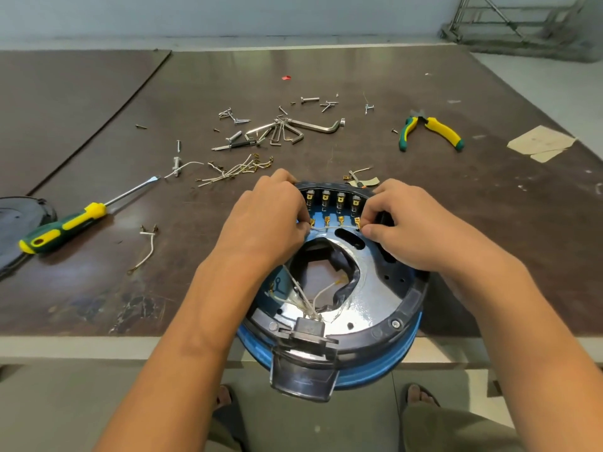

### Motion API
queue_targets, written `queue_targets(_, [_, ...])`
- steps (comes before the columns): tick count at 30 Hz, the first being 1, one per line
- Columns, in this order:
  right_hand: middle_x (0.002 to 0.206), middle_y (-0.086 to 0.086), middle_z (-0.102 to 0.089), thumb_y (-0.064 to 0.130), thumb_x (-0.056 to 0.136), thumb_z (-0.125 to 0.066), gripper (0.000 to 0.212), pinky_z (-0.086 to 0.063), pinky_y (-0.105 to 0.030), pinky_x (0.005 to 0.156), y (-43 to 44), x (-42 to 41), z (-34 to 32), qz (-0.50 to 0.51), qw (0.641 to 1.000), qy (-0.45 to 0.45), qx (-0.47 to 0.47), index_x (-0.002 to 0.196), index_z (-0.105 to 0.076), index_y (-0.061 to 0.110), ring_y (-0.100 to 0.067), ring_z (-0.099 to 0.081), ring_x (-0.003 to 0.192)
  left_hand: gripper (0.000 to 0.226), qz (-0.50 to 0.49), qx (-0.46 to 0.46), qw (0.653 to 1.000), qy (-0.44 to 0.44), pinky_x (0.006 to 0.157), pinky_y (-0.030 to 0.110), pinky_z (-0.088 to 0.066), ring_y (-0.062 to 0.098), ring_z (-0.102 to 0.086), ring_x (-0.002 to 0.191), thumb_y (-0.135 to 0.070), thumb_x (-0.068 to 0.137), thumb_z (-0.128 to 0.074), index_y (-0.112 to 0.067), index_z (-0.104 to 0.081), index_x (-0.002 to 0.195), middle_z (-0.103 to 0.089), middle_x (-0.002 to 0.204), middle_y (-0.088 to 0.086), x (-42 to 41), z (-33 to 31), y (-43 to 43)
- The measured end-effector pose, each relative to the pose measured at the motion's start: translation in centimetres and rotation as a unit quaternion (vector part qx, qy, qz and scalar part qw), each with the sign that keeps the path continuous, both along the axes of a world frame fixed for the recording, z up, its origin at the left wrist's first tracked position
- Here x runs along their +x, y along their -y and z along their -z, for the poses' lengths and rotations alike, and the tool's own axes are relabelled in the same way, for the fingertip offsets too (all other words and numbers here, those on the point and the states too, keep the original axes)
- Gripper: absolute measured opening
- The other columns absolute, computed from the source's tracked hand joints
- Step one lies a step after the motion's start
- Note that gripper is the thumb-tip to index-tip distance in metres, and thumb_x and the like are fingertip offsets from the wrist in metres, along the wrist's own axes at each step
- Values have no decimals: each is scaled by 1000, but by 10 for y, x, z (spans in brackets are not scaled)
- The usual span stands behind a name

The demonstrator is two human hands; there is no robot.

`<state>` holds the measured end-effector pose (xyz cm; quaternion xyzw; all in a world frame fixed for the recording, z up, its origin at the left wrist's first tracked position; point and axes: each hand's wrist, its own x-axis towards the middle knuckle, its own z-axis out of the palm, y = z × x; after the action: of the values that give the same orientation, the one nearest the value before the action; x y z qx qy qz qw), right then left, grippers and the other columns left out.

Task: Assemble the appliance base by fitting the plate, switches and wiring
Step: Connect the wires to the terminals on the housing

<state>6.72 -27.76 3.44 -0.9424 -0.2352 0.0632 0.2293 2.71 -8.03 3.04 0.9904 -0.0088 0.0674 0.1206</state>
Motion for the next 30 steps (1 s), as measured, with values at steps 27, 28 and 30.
queue_targets(27, [95,1,-42,24,92,-58,17,-43,-32,65,-9,-6,0,9,999,28,-39,79,-67,19,-17,-51,81,24,11,-19,1000,5,93,40,-47,23,-53,114,-32,97,-62,-12,-76,98,-49,130,4,6,3,-4])
queue_targets(28, [95,2,-42,25,92,-57,17,-41,-32,64,-9,-7,0,8,999,28,-41,78,-66,20,-17,-51,80,24,8,-22,1000,8,91,37,-46,23,-54,113,-32,96,-63,-12,-76,97,-50,130,5,7,2,-4])
queue_targets(30, [96,1,-41,26,92,-56,18,-40,-32,64,-9,-7,0,6,999,27,-41,77,-65,22,-18,-52,80,23,5,-18,1000,5,90,35,-44,24,-54,114,-30,95,-64,-12,-77,97,-51,129,5,8,1,-4])
